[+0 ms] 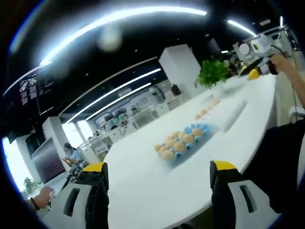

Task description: Pick up the eggs on the table and place them into the egg tray on the table

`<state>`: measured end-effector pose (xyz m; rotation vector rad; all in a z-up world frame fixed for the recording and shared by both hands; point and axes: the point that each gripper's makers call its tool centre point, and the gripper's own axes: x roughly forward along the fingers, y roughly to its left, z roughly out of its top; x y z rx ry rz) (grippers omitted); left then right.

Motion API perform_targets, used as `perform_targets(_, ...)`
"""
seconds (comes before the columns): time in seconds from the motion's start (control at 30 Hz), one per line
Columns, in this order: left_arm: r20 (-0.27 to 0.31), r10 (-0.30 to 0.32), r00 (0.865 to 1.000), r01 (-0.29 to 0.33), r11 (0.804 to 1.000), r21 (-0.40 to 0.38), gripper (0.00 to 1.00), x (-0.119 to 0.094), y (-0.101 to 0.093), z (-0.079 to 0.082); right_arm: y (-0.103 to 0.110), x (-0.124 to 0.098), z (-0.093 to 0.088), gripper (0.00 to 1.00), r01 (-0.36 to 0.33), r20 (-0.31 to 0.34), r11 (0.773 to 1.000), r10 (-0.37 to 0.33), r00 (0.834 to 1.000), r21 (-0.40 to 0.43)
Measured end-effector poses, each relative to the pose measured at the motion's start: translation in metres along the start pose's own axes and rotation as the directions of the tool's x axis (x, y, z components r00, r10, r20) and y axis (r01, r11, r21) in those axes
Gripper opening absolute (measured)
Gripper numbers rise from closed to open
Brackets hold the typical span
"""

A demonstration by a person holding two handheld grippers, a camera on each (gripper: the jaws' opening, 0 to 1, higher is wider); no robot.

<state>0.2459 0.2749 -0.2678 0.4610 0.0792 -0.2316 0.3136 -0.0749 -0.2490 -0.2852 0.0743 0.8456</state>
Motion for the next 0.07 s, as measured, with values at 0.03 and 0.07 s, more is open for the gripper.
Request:
perform_targets(0.03, 0.0, 0.0, 1.0, 0.0, 1.0, 0.0, 0.89, 0.0, 0.0, 0.0, -0.001, -0.0002, 0.0002, 0.42, 0.003, 0.001, 1.0, -0.003, 1.0, 0.001)
perform_targets(0.07, 0.0, 0.0, 1.0, 0.0, 1.0, 0.0, 0.89, 0.0, 0.0, 0.0, -0.001, -0.0002, 0.0002, 0.42, 0.003, 0.001, 1.0, -0.003, 1.0, 0.001)
